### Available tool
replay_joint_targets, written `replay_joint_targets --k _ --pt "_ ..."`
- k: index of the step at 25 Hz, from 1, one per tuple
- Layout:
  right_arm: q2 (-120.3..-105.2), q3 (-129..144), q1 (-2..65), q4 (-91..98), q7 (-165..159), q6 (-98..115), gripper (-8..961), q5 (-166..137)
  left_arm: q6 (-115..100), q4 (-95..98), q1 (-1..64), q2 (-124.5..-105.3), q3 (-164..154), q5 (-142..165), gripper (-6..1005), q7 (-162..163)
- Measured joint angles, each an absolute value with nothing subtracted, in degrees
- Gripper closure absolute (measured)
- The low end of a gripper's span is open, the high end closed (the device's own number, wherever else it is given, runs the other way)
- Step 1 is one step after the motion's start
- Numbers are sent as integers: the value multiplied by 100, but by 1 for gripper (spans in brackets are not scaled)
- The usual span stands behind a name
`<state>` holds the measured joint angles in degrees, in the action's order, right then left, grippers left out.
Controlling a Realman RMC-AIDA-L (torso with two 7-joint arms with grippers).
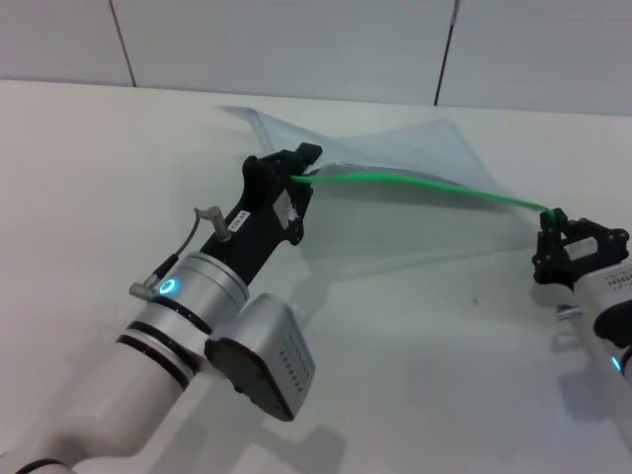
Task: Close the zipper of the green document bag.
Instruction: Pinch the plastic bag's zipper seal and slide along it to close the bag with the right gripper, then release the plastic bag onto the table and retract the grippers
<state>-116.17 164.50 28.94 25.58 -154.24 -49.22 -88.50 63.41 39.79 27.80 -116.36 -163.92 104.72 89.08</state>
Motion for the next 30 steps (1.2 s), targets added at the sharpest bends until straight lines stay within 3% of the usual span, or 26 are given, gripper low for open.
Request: replay_joint_targets --k 8,19,24,30 --pt "-11622 16431 2906 2600 -15398 -4960 827 -8763 6382 3981 2768 -11636 -16390 10479 932 8919" --pt "-11637 16435 2882 2602 -15343 -5114 432 -8758 6577 3981 2768 -11636 -16392 10616 752 9373" --pt "-11650 16435 2837 2623 -15336 -5339 285 -8759 6761 3981 2768 -11636 -16392 10650 472 9574" --pt "-11654 16440 2832 2644 -15332 -5373 165 -8677 6766 3946 2768 -11636 -16392 10652 266 9577"
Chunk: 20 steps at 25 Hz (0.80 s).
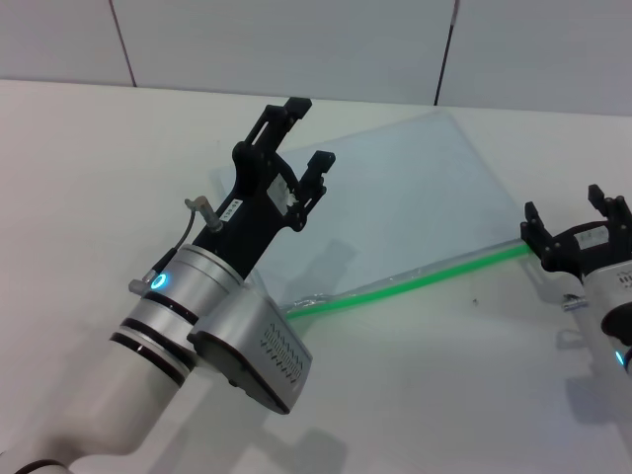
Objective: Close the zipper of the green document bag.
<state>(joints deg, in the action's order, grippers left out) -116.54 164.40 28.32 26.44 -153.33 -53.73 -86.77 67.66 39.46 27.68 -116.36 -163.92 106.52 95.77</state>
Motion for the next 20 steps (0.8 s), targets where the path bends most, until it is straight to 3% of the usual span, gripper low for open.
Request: replay_joint_targets --k 20 --pt "-11651 16416 3132 3045 -15304 -5698 142 -8030 7538 3432 2922 -11676 -16322 9680 255 11822"
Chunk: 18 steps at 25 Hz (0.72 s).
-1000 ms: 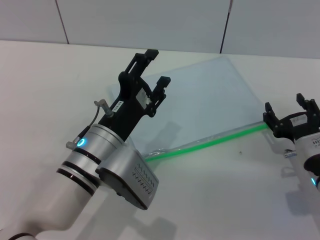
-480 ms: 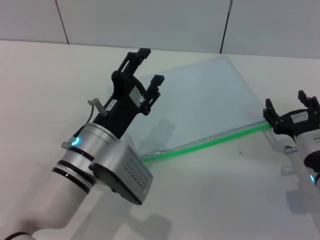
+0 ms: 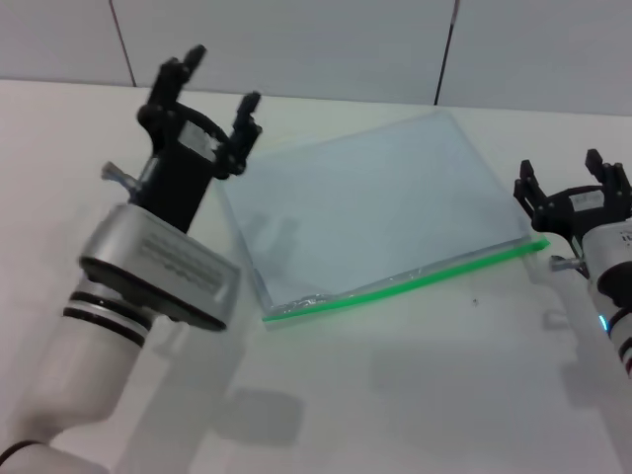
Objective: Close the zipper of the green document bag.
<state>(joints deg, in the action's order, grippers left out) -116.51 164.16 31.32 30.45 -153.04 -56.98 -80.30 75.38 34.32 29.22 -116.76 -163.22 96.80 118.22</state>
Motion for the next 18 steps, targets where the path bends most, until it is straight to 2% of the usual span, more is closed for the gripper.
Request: replay_joint_targets --k 18 --pt "-11638 16338 3405 3420 -15354 -6110 144 -7720 7795 3127 3084 -11653 -15987 8833 266 14343"
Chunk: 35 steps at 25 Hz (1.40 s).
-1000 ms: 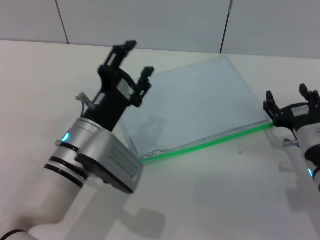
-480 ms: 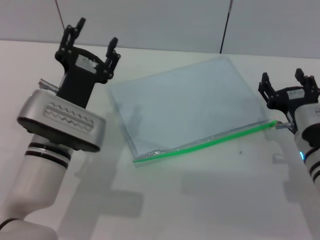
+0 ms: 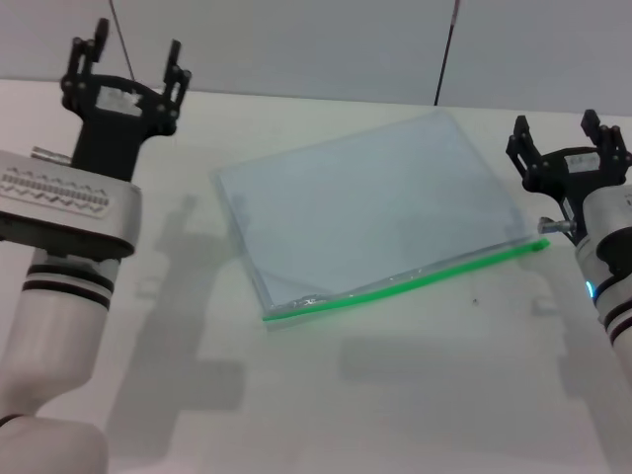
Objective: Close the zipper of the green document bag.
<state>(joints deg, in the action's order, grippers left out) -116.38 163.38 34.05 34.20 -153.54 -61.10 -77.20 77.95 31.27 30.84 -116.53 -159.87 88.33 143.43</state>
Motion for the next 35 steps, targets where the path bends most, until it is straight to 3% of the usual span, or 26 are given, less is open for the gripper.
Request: replay_joint_targets --k 35 --pt "-11645 16348 3473 3436 -15407 -6126 150 -7717 7813 2812 3046 -11663 -15843 8718 266 15289"
